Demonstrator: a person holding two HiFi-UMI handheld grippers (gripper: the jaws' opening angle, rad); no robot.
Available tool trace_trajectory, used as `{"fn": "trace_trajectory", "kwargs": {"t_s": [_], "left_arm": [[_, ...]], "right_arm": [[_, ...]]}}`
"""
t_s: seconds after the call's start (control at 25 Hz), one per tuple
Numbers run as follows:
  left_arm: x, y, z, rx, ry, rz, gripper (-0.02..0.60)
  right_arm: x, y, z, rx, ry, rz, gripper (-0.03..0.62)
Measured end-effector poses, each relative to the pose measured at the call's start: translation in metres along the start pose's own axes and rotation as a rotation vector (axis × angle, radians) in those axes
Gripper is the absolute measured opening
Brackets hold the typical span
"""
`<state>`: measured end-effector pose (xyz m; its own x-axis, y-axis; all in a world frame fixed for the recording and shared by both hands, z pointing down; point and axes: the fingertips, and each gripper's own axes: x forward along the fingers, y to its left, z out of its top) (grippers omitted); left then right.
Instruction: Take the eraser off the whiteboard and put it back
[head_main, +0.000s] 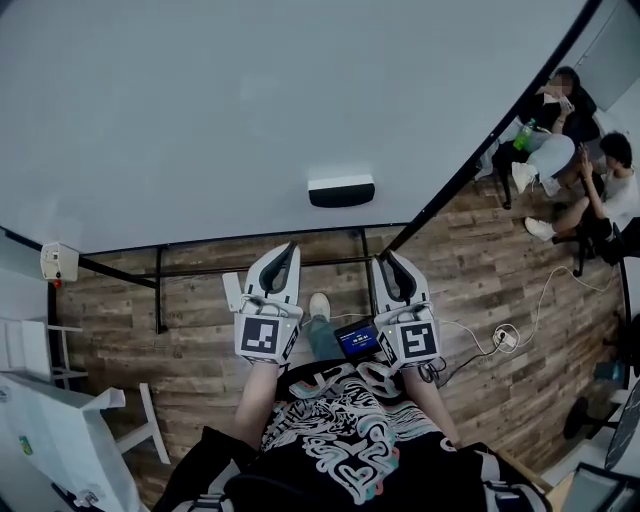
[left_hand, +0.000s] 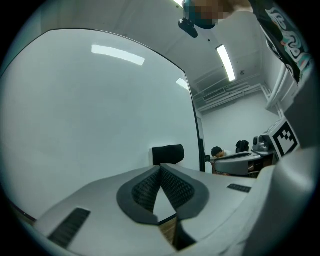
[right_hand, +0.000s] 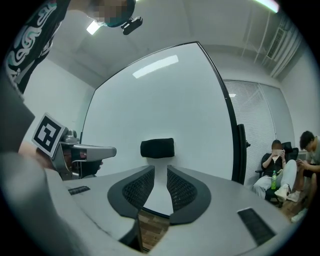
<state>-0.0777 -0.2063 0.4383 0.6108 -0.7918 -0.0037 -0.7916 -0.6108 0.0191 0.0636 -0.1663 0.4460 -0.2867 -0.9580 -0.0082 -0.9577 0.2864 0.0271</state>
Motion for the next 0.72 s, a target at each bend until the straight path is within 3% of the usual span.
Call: {"fn": "trace_trajectory", "kwargs": {"t_s": [0.44,0.72], "left_arm": [[0.017,0.006,0.001,0.013,0.001,-0.019,0.026],[0.027,0.018,0.001,0.026,0.012,-0.016,0.026]], "right_arm": [[0.027,-0.006,0.004,-0.115,-0.001,0.001,0.084],[0.047,-0.007,0.008,-0.233,0.023,-0.022,0.142]]}}
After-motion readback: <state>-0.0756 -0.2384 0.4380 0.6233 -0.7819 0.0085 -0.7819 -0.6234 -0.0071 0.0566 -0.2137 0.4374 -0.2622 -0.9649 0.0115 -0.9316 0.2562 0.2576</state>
